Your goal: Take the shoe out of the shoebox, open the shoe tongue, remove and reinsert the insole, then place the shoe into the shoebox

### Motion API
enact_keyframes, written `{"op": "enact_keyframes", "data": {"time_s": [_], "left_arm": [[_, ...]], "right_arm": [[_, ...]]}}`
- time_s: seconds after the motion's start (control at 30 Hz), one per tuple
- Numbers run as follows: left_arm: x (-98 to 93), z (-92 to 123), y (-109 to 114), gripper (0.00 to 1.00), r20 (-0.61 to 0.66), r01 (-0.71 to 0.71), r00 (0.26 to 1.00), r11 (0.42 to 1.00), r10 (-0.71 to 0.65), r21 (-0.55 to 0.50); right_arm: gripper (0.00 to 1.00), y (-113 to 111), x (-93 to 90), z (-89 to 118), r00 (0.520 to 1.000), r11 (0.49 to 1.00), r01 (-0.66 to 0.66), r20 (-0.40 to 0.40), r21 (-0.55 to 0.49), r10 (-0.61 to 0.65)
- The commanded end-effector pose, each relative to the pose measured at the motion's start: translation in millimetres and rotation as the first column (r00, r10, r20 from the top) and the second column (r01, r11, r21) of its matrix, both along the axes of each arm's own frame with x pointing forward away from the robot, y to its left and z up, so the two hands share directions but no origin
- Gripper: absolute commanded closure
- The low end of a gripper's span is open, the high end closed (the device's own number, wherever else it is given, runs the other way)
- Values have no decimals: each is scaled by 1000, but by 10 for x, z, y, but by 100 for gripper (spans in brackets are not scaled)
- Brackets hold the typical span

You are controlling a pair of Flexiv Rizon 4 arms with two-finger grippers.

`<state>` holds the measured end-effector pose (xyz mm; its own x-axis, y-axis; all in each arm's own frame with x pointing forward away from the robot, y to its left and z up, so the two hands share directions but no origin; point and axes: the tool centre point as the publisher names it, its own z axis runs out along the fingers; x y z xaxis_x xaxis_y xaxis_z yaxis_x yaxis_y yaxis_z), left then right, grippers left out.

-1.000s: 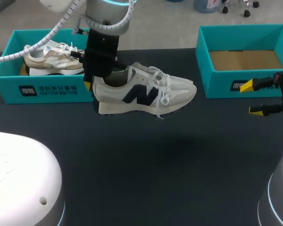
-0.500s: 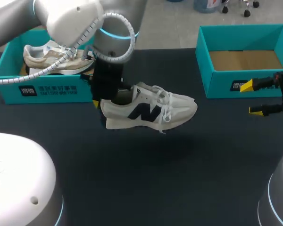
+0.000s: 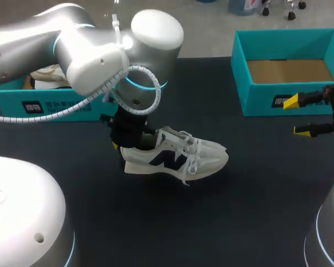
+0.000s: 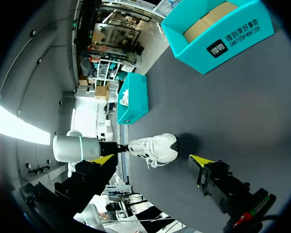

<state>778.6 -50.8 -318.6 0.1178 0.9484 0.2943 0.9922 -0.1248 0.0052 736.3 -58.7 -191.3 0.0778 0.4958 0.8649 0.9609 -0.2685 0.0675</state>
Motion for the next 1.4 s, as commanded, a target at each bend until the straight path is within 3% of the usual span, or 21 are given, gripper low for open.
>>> {"op": "enact_keyframes", "data": {"time_s": [0.03,0.37,0.8,0.87,0.93,1.23,1.4], "left_arm": [[-1,-215,15,100,17,-25,1000,1000,25,-7],[41,-543,29,100,17,-90,996,996,91,-27],[-8,-703,2,100,-17,-102,995,993,101,-53],[-14,-666,1,57,-27,-101,995,993,99,-64],[-32,-619,-17,0,-51,-89,995,994,86,-65],[-139,-294,-111,0,-214,-245,954,956,208,-160],[-143,-147,-26,0,-293,-446,885,838,361,-314]], "right_arm": [[0,6,-8,3,1000,1000,2,-2,-4,-2],[0,6,-8,3,1000,1000,2,-2,-4,-2],[0,6,-8,3,1000,1000,2,-2,-4,-2],[0,6,-8,3,1000,1000,2,-2,-4,-2],[0,6,-8,3,1000,1000,2,-2,-4,-2],[0,6,-8,3,1000,1000,2,-2,-4,-2],[0,6,-8,3,1000,1000,2,-2,-4,-2]]}}
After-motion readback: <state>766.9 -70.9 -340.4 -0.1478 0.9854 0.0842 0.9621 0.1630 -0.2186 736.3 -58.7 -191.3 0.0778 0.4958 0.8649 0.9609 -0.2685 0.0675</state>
